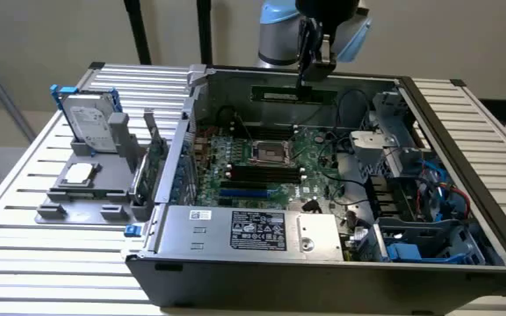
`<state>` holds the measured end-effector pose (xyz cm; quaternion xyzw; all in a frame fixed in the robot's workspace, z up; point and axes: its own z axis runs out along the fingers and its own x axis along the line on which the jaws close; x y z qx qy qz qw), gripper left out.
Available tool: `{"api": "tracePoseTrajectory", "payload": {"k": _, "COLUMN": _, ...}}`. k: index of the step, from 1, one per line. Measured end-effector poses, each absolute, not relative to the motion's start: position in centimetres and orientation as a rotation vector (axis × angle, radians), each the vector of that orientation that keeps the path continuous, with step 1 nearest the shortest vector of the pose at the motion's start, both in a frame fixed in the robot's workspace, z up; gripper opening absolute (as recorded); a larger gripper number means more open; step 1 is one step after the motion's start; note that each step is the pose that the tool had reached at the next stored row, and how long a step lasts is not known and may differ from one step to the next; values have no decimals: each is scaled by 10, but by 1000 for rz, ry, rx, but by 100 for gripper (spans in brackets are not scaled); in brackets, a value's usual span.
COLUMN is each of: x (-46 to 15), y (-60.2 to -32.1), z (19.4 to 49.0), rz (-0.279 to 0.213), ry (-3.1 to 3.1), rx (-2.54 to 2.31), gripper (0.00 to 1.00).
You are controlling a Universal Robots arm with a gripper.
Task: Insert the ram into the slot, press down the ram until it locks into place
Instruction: 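Insert the ram into the slot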
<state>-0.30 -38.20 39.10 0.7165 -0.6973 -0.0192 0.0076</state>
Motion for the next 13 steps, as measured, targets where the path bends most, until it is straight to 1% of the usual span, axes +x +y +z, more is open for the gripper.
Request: {"api": "tracePoseTrajectory", "payload": {"k": 13, "x": -3, "y": -382, "z": 390, "rz": -60, "ry": -2180, "rx": 2240, "gripper": 13}}
